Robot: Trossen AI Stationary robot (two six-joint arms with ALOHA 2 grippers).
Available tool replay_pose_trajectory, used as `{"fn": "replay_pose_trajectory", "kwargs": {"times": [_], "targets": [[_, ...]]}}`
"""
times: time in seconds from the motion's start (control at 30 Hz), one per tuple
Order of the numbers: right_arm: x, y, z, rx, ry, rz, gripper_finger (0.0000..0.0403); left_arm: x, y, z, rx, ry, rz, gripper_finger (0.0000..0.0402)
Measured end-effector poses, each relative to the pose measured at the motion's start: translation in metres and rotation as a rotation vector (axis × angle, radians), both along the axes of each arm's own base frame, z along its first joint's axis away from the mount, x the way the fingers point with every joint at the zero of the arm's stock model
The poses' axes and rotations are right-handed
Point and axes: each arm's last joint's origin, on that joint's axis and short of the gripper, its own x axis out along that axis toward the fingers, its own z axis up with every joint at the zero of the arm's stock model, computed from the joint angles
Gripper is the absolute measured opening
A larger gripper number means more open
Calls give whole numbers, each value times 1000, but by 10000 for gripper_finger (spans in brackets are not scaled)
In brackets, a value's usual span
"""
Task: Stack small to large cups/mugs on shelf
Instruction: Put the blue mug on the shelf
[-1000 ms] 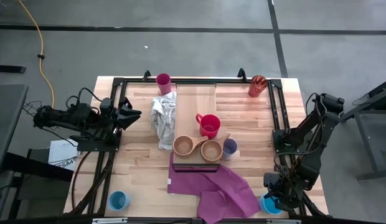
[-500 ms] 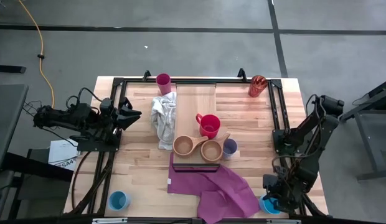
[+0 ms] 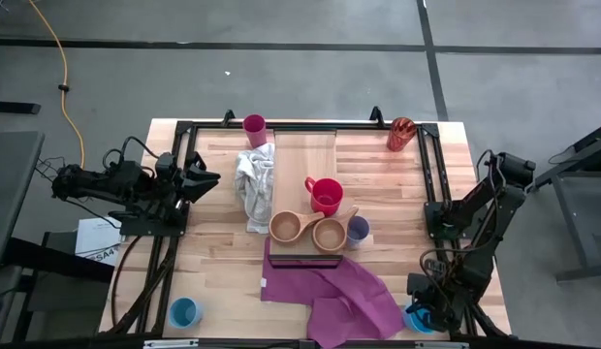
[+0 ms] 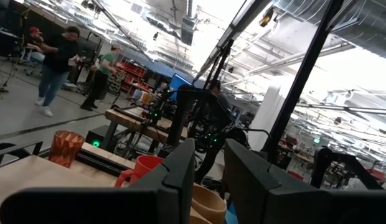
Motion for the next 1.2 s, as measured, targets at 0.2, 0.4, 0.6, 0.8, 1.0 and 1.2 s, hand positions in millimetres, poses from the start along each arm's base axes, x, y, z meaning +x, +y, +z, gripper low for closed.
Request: {"fn": "replay_pose_trajectory", "kwargs": {"times": [0.2,0.4,0.6,0.8,1.0,1.2], "targets": [[-1,-2,-1,-17,4,-1,8,0,0,0,1,0,-2,78],[0,-1,0,-16,-9,-4,2,0,0,0,1,0,-3,78],[7,-3,22,-54,-109,-32,1,0,0,0,1,0,-4,78],[15,-12,62,-150,-239,-67,1,0,0,0,1,-1,-6,78],[19,-25,98,-187,-414,-151,0,0,0,0,1,-1,-14,78],[26,-37,127,-193,-561,-234,0,0,-1,0,6,-2,-36,78]]}}
